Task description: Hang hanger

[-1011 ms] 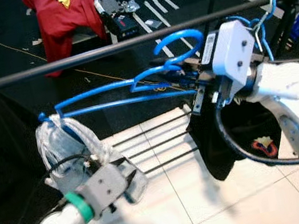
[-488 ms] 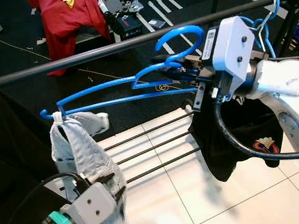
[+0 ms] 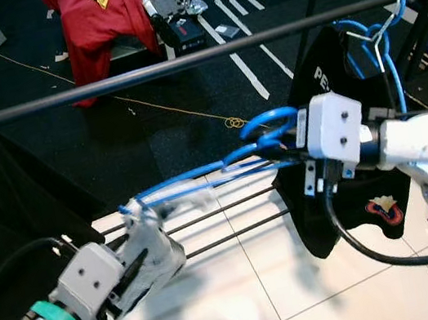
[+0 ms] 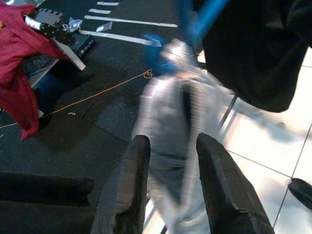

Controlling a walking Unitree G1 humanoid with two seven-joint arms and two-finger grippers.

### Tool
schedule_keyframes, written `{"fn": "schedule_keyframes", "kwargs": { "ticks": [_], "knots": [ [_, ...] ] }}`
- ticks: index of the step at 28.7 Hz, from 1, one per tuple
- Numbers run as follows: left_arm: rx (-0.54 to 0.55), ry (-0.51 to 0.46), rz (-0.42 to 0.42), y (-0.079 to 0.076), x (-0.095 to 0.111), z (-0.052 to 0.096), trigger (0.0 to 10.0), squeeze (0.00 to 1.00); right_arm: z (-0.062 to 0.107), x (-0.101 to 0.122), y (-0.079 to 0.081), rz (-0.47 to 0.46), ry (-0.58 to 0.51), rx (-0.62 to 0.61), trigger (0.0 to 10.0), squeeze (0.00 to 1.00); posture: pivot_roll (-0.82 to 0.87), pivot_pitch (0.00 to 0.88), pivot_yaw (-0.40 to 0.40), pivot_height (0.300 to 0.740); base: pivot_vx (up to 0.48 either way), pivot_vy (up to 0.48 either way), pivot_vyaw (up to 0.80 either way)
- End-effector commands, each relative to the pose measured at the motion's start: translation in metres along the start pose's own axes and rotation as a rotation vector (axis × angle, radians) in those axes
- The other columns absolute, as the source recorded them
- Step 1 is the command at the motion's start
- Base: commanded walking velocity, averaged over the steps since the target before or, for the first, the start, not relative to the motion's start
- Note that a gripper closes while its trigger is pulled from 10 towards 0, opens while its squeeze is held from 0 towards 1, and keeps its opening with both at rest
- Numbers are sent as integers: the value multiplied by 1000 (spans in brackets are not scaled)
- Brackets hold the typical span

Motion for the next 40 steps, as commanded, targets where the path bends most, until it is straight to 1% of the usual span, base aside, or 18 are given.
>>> {"fn": "schedule_keyframes", "kwargs": {
  "ticks": [1, 3, 8, 10, 11, 12, 17, 19, 21, 25, 27, 28, 29, 30, 32, 37, 38, 40],
  "knots": [
    [15, 27, 1, 4, -4, 4, 10000, 0, 0, 8, 1, 30, -39, 4, 10000, 0, -143, 172, 89, 740, 0, 0, 0],
    [39, 63, -86, 13, -12, 6, 10000, 0, 0, 11, -1, 28, -49, 6, 10000, 0, -137, 170, 94, 740, 0, 0, 0],
    [71, 92, -138, 18, -20, 5, 10000, 0, 2, 17, -7, 43, -64, -4, 10000, 0, -139, 170, 96, 740, 0, 0, 0],
    [113, 119, -202, 23, -27, 4, 10000, 0, 5, 23, -13, 61, -72, -8, 10000, 0, -144, 171, 97, 740, 0, 0, 0],
    [113, 119, -202, 23, -27, 4, 10000, 0, 5, 23, -13, 61, -72, -8, 10000, 0, -144, 171, 97, 740, 0, 0, 0],
    [144, 139, -249, 27, -31, 2, 10000, 0, 7, 26, -15, 70, -78, -10, 10000, 0, -144, 172, 98, 740, 0, 0, 0],
    [165, 167, -285, 31, -36, 0, 10000, 0, 8, 29, -18, 79, -83, -18, 10000, 0, -153, 172, 100, 740, 0, 0, 0],
    [98, 221, -333, 22, -55, 1, 10000, 0, 14, 31, -34, 107, -73, -80, 10000, 0, -161, 168, 106, 740, 0, 0, 0],
    [35, 242, -308, 8, -68, 3, 10000, 0, 17, 31, -48, 127, -64, -138, 10000, 0, -161, 168, 106, 740, 0, 0, 0],
    [25, 243, -297, 5, -71, 3, 10000, 0, 18, 31, -51, 131, -63, -152, 10000, 0, -161, 168, 106, 740, 0, 0, 0],
    [14, 236, -262, -10, -81, -7, 10000, 0, 21, 28, -67, 146, -50, -225, 10000, 0, -161, 161, 101, 740, 0, 0, 0],
    [14, 236, -262, -10, -81, -7, 10000, 0, 21, 28, -67, 146, -50, -225, 10000, 0, -161, 161, 101, 740, 0, 0, 0],
    [9, 232, -256, -17, -85, -12, 10000, 0, 23, 25, -76, 149, -35, -270, 10000, 0, -166, 161, 98, 740, 0, 0, 0],
    [9, 232, -256, -17, -85, -12, 10000, 0, 23, 25, -76, 149, -35, -270, 10000, 0, -166, 161, 98, 740, 0, 0, 0],
    [-3, 222, -255, -24, -88, -16, 10000, 0, 27, 17, -89, 151, -1, -345, 10000, 0, -168, 162, 97, 740, 0, 0, 0],
    [-11, 219, -256, -25, -89, -15, 10000, 0, 29, 13, -95, 156, 19, -384, 10000, 0, -168, 162, 97, 740, 0, 0, 0],
    [-28, 210, -251, -30, -89, -15, 10000, 0, 31, 12, -103, 157, 25, -433, 10000, 0, -164, 160, 98, 740, 0, 0, 0],
    [-42, 200, -240, -35, -88, -16, 10000, 0, 33, 12, -109, 160, 26, -473, 10000, 0, -164, 160, 98, 740, 0, 0, 0]
  ]
}}
Point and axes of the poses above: a point about 5 cm out from each wrist's last joint towards the gripper, its own z axis pointing back from the gripper into the wrist, its own x axis along the axis of the wrist's last joint, y = z × x, the point moved 4 cm from there along -z, pointing out of the wrist towards the gripper, and after that the axes turned 14 degrees about z, right-handed, at the moved point
